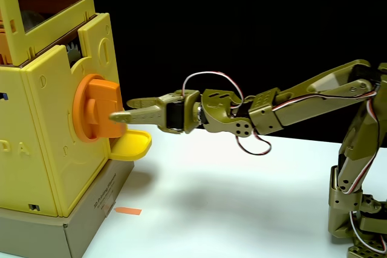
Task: Turn the button of vending machine.
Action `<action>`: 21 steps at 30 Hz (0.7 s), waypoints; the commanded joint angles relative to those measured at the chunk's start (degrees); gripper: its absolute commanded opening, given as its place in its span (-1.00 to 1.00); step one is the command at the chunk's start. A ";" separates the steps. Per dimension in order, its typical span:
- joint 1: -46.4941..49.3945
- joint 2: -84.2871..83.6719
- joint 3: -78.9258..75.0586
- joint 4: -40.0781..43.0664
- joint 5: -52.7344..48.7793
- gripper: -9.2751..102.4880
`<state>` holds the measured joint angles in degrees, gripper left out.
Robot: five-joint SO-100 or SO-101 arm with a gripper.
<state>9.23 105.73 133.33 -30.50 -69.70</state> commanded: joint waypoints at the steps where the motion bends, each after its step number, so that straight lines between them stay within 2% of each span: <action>1: 0.53 -1.67 -5.19 -1.49 -0.35 0.01; 13: -0.88 -6.77 -7.65 -6.42 -4.13 -0.18; 21: -2.29 -7.65 -7.38 -7.73 -8.53 -0.48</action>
<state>7.73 97.91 128.67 -37.09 -76.99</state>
